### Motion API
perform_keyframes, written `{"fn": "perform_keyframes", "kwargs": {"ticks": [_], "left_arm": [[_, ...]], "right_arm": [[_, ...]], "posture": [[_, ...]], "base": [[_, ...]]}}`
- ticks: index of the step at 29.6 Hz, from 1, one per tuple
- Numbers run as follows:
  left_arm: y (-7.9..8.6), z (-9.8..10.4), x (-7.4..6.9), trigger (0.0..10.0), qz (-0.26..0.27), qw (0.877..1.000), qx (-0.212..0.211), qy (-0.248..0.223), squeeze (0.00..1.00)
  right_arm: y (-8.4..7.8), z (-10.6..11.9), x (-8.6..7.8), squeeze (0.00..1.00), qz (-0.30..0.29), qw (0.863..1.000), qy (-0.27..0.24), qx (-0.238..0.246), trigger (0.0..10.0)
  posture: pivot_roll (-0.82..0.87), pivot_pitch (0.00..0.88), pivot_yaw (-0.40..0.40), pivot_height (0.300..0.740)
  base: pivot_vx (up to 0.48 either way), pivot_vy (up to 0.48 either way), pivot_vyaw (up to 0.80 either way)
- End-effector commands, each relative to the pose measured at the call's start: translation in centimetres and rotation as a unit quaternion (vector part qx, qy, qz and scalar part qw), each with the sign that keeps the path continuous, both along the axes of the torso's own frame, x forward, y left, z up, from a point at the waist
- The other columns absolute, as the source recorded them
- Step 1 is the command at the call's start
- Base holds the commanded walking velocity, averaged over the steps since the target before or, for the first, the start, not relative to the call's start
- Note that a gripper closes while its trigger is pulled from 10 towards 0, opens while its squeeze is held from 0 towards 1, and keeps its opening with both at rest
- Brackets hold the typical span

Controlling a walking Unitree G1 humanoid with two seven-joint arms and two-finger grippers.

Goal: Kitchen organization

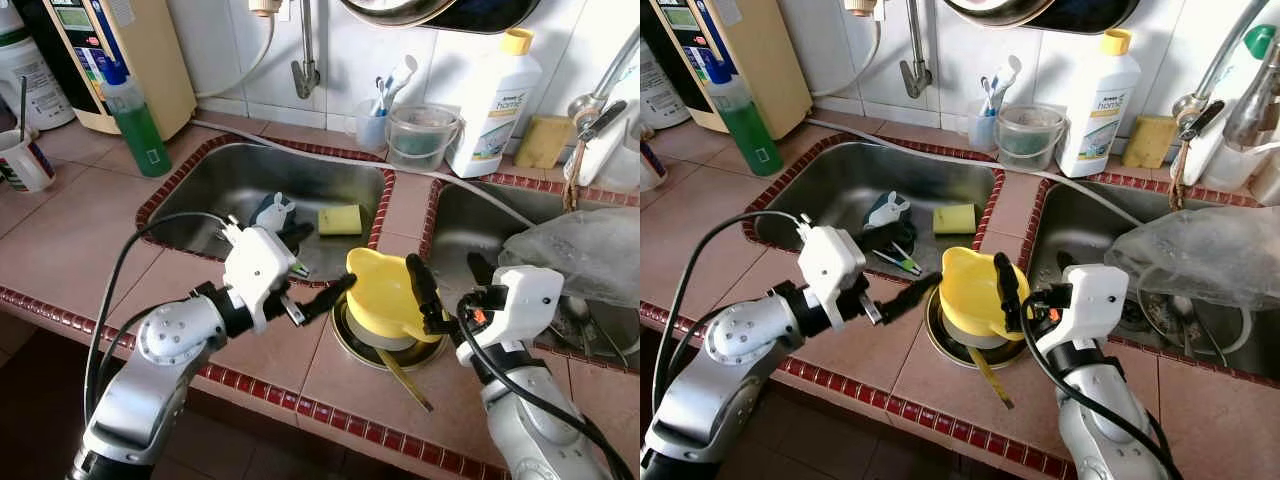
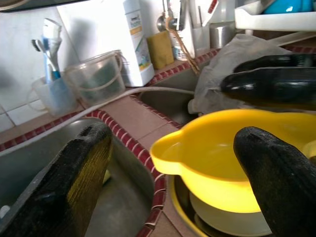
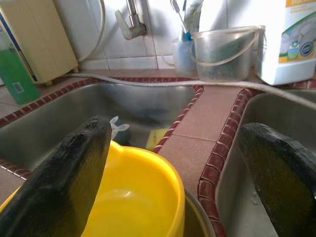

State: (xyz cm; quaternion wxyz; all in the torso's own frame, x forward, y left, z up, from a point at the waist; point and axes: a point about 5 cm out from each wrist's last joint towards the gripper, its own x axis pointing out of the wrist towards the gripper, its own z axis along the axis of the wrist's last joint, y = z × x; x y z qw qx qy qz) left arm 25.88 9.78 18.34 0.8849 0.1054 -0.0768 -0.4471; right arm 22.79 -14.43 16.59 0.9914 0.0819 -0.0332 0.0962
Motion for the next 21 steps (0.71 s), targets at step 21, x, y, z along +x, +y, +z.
{"fn": "perform_keyframes", "kwargs": {"ticks": [21], "left_arm": [[-2.2,1.3,-1.7,10.0,-0.05,0.999,0.005,-0.021,0.0]], "right_arm": [[0.4,3.4,0.7,0.0,-0.03,0.994,0.077,0.066,10.0]], "posture": [[-0.22,0.084,0.045,0.711]], "base": [[0.0,0.0,0.0]]}}
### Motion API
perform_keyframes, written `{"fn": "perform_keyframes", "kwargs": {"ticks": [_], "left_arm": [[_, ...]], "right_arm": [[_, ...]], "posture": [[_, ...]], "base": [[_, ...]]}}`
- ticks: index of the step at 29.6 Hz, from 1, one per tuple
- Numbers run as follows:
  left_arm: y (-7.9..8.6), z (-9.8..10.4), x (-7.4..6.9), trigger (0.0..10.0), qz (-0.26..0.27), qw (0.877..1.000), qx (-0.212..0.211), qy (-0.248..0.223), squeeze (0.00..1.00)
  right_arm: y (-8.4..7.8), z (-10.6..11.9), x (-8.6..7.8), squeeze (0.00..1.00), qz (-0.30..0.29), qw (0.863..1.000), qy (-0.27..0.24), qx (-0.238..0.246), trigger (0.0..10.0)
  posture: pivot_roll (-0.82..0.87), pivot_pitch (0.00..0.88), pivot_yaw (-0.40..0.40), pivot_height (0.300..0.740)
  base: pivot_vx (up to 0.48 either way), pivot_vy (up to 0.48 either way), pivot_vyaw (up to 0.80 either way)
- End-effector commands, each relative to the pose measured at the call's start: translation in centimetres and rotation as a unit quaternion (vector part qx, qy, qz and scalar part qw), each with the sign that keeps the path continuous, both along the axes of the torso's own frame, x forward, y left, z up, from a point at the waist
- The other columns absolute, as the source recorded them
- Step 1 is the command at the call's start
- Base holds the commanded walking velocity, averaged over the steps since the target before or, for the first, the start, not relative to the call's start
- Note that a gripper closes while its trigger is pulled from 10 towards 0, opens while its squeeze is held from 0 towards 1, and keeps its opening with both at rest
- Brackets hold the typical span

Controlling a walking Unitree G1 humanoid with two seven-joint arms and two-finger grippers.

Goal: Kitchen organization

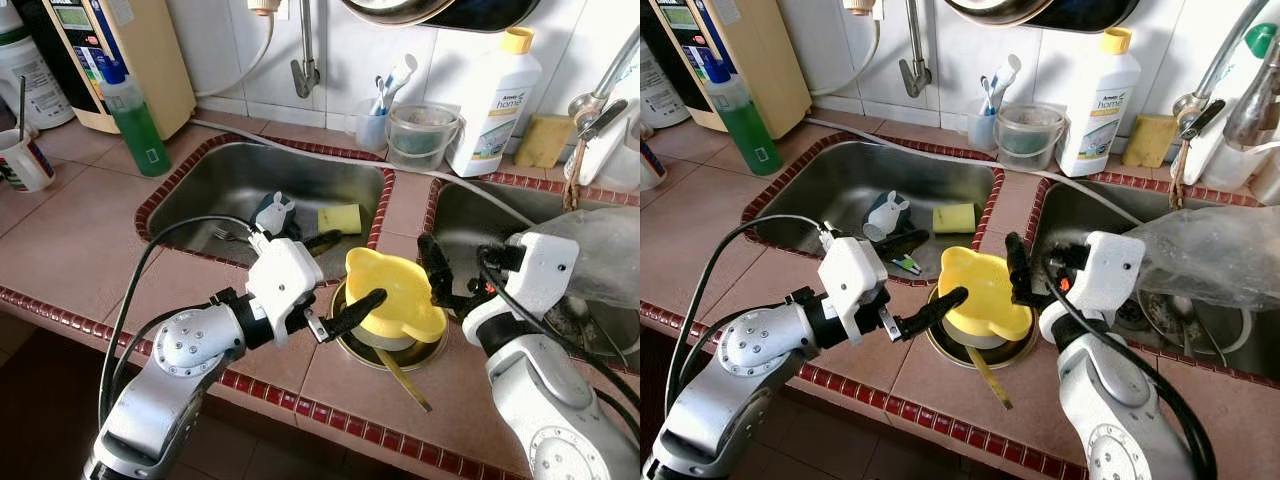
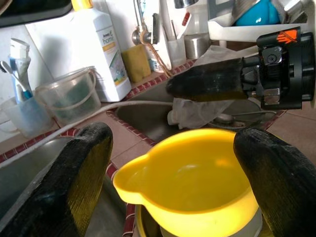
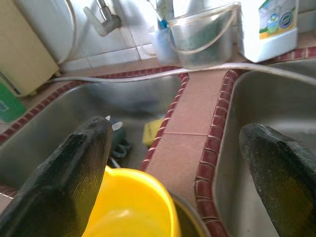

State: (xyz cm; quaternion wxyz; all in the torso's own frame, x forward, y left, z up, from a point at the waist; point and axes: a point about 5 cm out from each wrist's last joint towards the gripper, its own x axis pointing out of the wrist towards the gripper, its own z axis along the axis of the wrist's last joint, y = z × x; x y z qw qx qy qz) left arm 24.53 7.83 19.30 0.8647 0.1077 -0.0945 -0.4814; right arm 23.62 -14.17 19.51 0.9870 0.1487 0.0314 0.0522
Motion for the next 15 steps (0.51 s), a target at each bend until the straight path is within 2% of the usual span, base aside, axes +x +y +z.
{"fn": "perform_keyframes", "kwargs": {"ticks": [1,5,12,15], "left_arm": [[-0.2,0.2,-0.4,10.0,-0.009,1.0,0.007,-0.006,0.0],[0.0,-0.6,-0.8,10.0,-0.014,1.0,0.022,0.0,0.0],[0.3,-0.7,-2.1,10.0,-0.038,0.999,0.028,0.003,0.0],[0.3,-0.7,-2.1,10.0,-0.038,0.999,0.028,0.003,0.0]], "right_arm": [[0.2,0.5,-0.2,0.0,0.007,1.0,0.005,0.007,10.0],[0.4,0.3,-0.1,0.0,0.014,0.999,0.028,0.02,10.0],[1.0,-0.3,0.0,0.0,0.03,0.994,0.087,0.058,10.0],[1.0,-0.3,0.0,0.0,0.03,0.994,0.087,0.058,10.0]], "posture": [[-0.22,0.083,0.044,0.711],[-0.22,0.083,0.039,0.711],[-0.2,0.082,0.02,0.711],[-0.2,0.082,0.02,0.711]], "base": [[0.0,0.0,0.0],[0.0,0.0,0.0],[0.0,0.0,0.0],[0.0,0.0,0.0]]}}
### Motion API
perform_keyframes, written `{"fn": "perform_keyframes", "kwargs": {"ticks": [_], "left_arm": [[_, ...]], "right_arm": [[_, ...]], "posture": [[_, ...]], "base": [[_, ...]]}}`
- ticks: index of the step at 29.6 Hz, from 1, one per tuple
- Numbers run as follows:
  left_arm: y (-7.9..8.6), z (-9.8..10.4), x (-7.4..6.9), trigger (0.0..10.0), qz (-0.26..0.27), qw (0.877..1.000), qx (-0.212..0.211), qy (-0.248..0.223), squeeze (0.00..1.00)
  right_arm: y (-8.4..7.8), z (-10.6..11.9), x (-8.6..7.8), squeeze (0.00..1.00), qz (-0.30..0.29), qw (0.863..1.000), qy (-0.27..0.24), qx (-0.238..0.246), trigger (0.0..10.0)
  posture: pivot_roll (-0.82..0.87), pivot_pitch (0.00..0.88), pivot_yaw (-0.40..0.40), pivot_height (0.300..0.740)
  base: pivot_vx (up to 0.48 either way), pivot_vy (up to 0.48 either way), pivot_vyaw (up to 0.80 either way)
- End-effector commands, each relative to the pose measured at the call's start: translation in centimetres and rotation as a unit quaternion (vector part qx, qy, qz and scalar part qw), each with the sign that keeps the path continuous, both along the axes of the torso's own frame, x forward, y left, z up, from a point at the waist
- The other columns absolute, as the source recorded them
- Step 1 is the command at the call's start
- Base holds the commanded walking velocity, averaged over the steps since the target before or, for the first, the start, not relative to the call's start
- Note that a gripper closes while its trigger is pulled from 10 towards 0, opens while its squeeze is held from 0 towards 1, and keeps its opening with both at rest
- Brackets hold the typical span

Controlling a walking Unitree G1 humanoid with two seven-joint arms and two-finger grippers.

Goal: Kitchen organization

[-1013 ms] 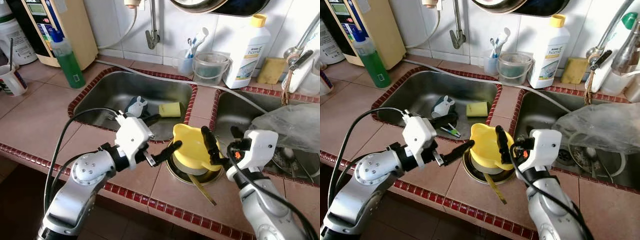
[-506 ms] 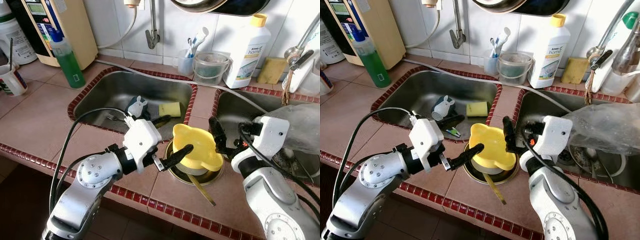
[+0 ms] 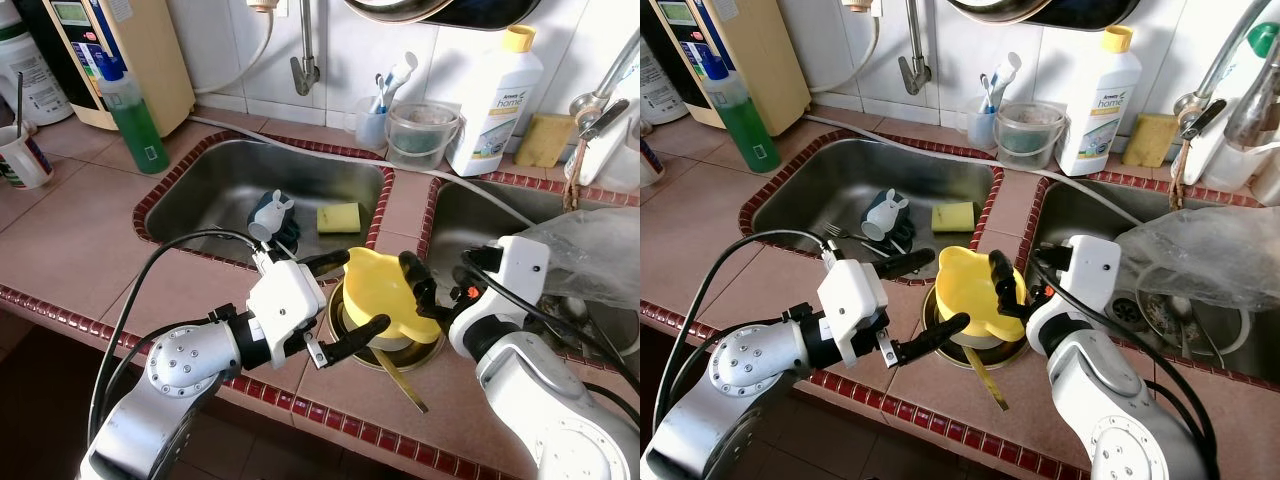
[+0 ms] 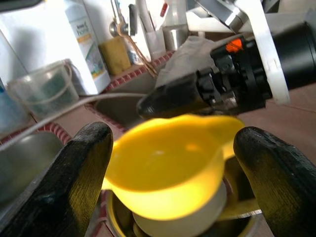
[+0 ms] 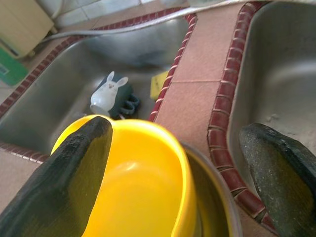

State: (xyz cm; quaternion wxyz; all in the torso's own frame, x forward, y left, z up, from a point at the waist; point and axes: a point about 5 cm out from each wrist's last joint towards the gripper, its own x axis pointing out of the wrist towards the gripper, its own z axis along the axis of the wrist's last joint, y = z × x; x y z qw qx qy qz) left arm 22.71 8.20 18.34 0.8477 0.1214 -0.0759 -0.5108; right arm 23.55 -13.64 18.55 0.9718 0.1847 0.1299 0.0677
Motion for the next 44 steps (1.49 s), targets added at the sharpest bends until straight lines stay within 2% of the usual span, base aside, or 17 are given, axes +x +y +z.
{"fn": "perform_keyframes", "kwargs": {"ticks": [1,25,26,27,28,29,36,37,38,39,40,41,44], "left_arm": [[-0.11,0.3,-0.28,10.0,-0.008,1.0,0.002,-0.008,0.0],[-0.11,0.3,-0.28,10.0,-0.008,1.0,0.002,-0.008,0.0],[-0.05,0.25,-0.43,10.0,-0.01,1.0,0.005,-0.007,0.0],[-0.31,0.41,-0.65,10.0,-0.012,1.0,0.0,-0.008,0.0],[-0.5,0.55,-0.8,10.0,-0.013,1.0,-0.005,-0.009,0.0],[-0.65,0.65,-0.88,10.0,-0.014,1.0,-0.008,-0.009,0.0],[-0.75,0.68,-0.9,10.0,-0.015,1.0,-0.011,-0.009,0.0],[-0.75,0.7,-0.86,10.0,-0.015,1.0,-0.011,-0.01,0.0],[-0.76,0.73,-0.85,10.0,-0.014,1.0,-0.011,-0.009,0.0],[-0.76,0.78,-0.85,10.0,-0.014,1.0,-0.012,-0.009,0.0],[-0.76,0.79,-0.86,10.0,-0.014,1.0,-0.012,-0.009,0.0],[-0.75,0.8,-0.84,10.0,-0.013,1.0,-0.012,-0.009,0.0],[-0.74,0.81,-0.81,10.0,-0.013,1.0,-0.011,-0.01,0.0]], "right_arm": [[0.42,0.65,0.03,0.0,-0.002,1.0,-0.009,0.025,10.0],[0.42,0.65,0.03,0.0,-0.002,1.0,-0.009,0.025,10.0],[0.39,0.71,0.07,0.0,0.0,1.0,0.003,0.028,10.0],[0.17,0.31,0.38,0.0,-0.006,0.999,0.029,0.034,8.8],[0.04,0.02,0.58,0.0,-0.01,0.998,0.047,0.04,8.8],[-0.05,-0.1,0.72,0.0,-0.013,0.997,0.055,0.043,10.0],[-0.17,0.22,0.9,0.0,-0.02,0.998,0.049,0.046,10.0],[-0.18,0.27,0.91,0.0,-0.019,0.998,0.049,0.045,8.7],[-0.2,0.35,0.94,0.0,-0.018,0.997,0.052,0.045,8.7],[-0.28,0.52,0.97,0.0,-0.021,0.998,0.052,0.042,2.2],[-0.29,0.57,0.98,0.0,-0.021,0.998,0.052,0.041,2.2],[-0.28,0.63,0.98,0.0,-0.021,0.998,0.052,0.039,0.0],[-0.22,0.49,0.99,0.0,-0.019,0.997,0.06,0.037,0.0]], "posture": [[-0.2,0.082,0.02,0.711],[-0.2,0.082,0.02,0.711],[-0.19,0.083,0.017,0.711],[-0.19,0.105,0.003,0.711],[-0.19,0.105,0.003,0.711],[-0.19,0.104,0.003,0.711],[-0.19,0.106,0.005,0.711],[-0.19,0.105,0.006,0.711],[-0.19,0.105,0.006,0.711],[-0.19,0.107,0.005,0.711],[-0.19,0.107,0.005,0.711],[-0.19,0.109,0.005,0.711],[-0.19,0.111,0.007,0.711]], "base": [[0.0,0.0,0.0],[0.0,0.0,0.0],[0.0,0.0,0.0],[0.0,0.0,0.0],[0.0,0.0,0.0],[0.0,0.0,0.0],[0.0,0.0,0.0],[0.0,0.0,0.0],[0.0,0.0,0.0],[0.0,0.0,0.0],[0.0,0.0,0.0],[0.0,0.0,0.0],[0.0,0.0,0.0]]}}
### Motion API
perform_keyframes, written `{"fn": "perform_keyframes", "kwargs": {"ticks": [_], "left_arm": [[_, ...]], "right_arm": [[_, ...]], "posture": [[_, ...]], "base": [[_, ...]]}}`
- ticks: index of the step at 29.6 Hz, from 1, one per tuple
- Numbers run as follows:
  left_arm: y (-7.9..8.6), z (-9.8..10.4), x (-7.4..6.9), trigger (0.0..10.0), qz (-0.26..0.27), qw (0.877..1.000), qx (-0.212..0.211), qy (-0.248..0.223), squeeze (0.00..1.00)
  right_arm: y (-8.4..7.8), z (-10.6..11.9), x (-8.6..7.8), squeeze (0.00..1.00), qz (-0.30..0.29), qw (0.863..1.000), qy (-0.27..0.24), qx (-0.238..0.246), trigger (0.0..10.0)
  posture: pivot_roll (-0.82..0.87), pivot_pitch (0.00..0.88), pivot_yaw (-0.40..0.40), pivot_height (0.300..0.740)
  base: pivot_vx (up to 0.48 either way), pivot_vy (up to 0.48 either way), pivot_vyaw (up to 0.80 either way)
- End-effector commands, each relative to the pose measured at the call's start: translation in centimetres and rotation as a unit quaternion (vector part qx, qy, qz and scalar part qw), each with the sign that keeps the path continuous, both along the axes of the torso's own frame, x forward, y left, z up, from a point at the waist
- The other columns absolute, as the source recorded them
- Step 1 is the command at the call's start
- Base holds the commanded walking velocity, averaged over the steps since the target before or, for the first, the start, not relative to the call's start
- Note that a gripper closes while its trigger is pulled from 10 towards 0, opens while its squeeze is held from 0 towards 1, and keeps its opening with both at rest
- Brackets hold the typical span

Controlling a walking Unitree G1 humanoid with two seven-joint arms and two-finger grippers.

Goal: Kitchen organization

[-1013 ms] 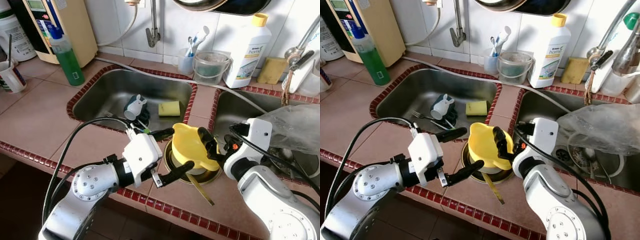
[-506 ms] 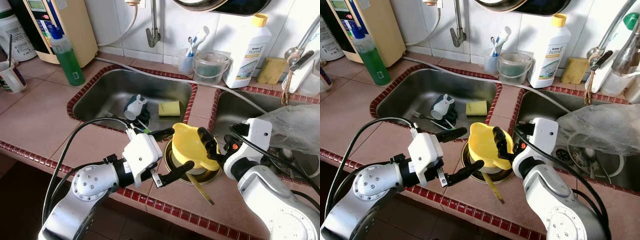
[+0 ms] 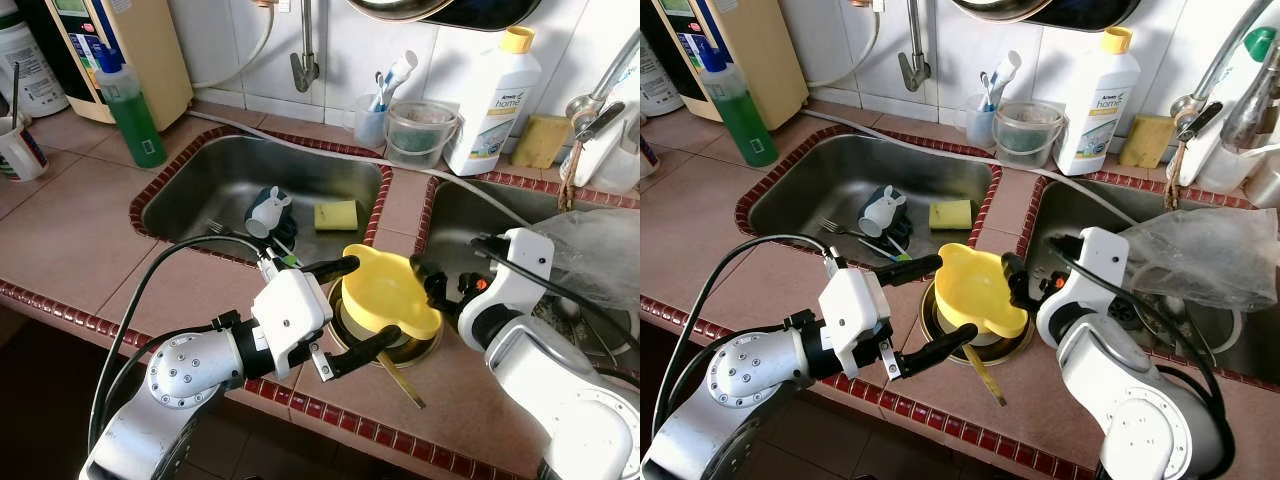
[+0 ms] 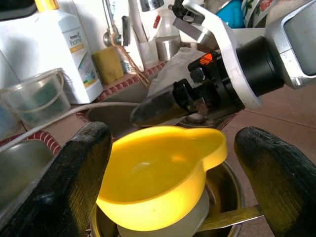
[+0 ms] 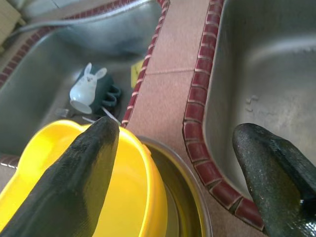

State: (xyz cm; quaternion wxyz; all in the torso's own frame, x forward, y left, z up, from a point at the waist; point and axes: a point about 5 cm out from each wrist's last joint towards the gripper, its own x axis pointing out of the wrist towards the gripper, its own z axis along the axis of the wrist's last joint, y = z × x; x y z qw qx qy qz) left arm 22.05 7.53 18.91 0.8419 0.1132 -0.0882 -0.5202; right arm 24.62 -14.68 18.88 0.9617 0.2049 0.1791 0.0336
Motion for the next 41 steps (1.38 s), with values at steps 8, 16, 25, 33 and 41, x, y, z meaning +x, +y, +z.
{"fn": "perform_keyframes", "kwargs": {"ticks": [8,16,25,33,41], "left_arm": [[-0.05,0.32,-0.13,10.0,0.002,1.0,0.0,-0.005,0.0],[-0.09,0.38,-0.1,10.0,0.002,1.0,0.001,-0.006,0.0],[-0.11,0.51,-0.12,10.0,0.005,1.0,0.0,-0.007,0.0],[-0.11,0.54,-0.09,10.0,0.005,1.0,0.001,-0.01,0.0],[-0.2,0.53,-0.05,10.0,0.002,1.0,0.002,-0.012,0.0]], "right_arm": [[1.04,0.16,0.02,0.0,0.014,0.999,0.007,0.03,0.0],[1.17,0.05,0.25,0.0,0.015,0.999,0.013,0.034,0.0],[1.57,-0.11,0.44,0.0,0.021,0.999,0.02,0.039,0.0],[1.63,-0.27,0.43,0.0,0.024,0.999,0.025,0.037,0.0],[1.67,-0.15,0.43,0.0,0.027,0.999,0.02,0.042,0.0]], "posture": [[-0.19,0.114,0.01,0.711],[-0.18,0.118,0.01,0.711],[-0.17,0.118,0.006,0.711],[-0.18,0.112,0.004,0.711],[-0.18,0.101,0.005,0.711]], "base": [[0.0,0.0,0.0],[0.0,0.0,0.0],[0.0,0.0,0.0],[0.0,0.0,0.0],[0.0,0.0,0.0]]}}
